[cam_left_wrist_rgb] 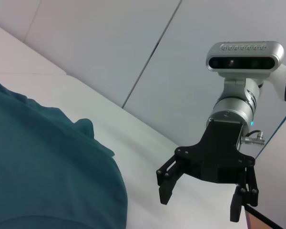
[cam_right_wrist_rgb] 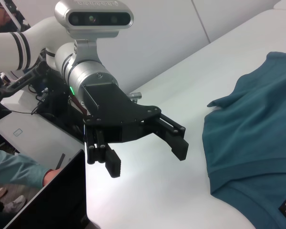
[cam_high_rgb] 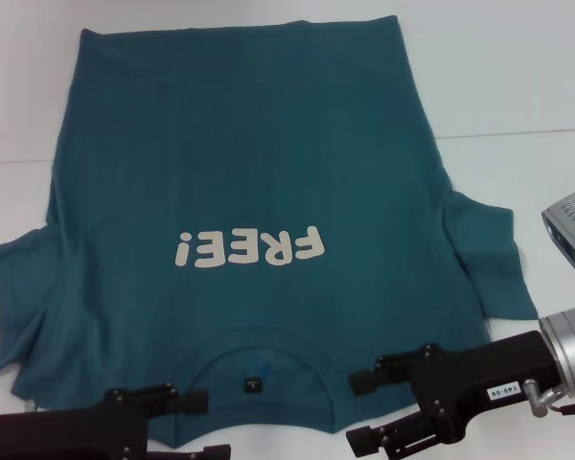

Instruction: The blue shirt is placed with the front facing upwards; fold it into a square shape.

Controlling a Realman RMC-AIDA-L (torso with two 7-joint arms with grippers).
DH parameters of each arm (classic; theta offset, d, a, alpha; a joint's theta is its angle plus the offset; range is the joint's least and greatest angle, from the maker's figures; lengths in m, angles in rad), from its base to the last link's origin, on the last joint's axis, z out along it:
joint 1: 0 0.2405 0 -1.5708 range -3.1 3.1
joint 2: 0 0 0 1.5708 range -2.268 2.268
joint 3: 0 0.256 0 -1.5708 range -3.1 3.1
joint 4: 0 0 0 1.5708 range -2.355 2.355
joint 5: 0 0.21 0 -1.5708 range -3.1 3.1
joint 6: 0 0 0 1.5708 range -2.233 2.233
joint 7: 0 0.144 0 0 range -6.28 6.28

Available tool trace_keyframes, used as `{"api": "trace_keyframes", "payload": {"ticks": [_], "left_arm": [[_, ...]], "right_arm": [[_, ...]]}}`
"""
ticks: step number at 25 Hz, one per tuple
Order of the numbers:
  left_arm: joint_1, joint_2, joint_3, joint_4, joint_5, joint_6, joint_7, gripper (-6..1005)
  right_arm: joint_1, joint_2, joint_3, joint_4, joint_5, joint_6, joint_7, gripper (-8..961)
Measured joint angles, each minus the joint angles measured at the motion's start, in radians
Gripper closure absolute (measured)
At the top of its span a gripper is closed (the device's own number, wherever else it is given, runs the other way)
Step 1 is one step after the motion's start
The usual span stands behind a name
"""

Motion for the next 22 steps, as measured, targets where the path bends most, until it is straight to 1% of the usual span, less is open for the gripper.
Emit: {"api": "trace_keyframes", "payload": {"ticks": [15,17,18,21,22], "left_arm": [[0.000,0.000,-0.004,0.000,0.001,0.000,-0.011,79],[-0.006,0.002,-0.019,0.000,-0.004,-0.003,-0.067,79],[-0.016,0.008,-0.036,0.000,-0.006,-0.015,-0.137,79],[-0.048,0.030,-0.070,-0.001,-0.008,-0.064,-0.352,79],[-0.057,0.036,-0.077,-0.001,-0.008,-0.075,-0.397,80]], "right_arm": [[-0.001,0.000,0.001,0.000,0.000,0.000,0.002,33],[0.000,0.000,0.008,0.000,0.000,0.000,0.006,34],[0.000,0.000,0.013,0.000,0.000,0.000,0.012,34],[0.003,-0.004,0.040,-0.005,0.013,0.006,0.064,35],[0.004,-0.007,0.051,-0.007,0.019,0.010,0.090,35]]}}
